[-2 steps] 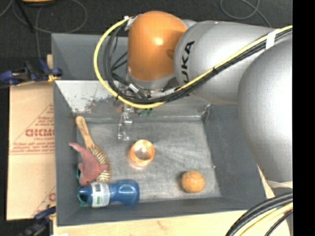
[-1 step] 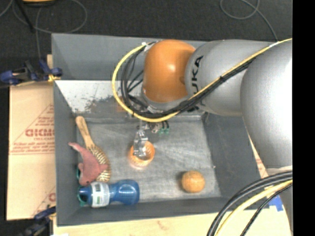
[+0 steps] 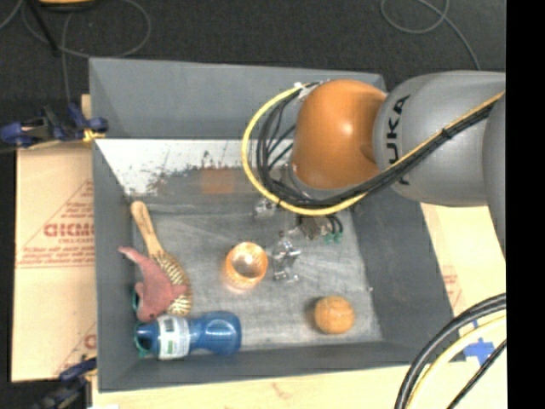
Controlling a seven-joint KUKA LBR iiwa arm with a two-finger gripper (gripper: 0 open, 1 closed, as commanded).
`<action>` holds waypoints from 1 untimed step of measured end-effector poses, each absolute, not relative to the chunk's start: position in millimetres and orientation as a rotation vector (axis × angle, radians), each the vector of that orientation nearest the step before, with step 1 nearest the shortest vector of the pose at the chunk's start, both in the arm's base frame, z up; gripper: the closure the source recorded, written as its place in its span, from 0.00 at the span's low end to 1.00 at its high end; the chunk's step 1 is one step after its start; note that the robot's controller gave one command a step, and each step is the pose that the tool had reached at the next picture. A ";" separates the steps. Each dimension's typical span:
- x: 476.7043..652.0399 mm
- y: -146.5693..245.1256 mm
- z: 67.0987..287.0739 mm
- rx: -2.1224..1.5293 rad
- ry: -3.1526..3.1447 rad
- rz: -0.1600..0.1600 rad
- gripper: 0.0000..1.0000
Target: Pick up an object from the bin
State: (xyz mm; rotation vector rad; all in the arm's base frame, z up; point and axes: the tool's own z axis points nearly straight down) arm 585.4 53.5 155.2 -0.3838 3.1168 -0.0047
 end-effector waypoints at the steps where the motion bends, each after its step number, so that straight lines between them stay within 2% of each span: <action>1: 611.8 75.2 130.3 -0.477 3.099 -0.003 0.00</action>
Offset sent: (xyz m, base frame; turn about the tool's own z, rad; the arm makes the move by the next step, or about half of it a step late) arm 0.0241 0.0258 -0.0852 0.2537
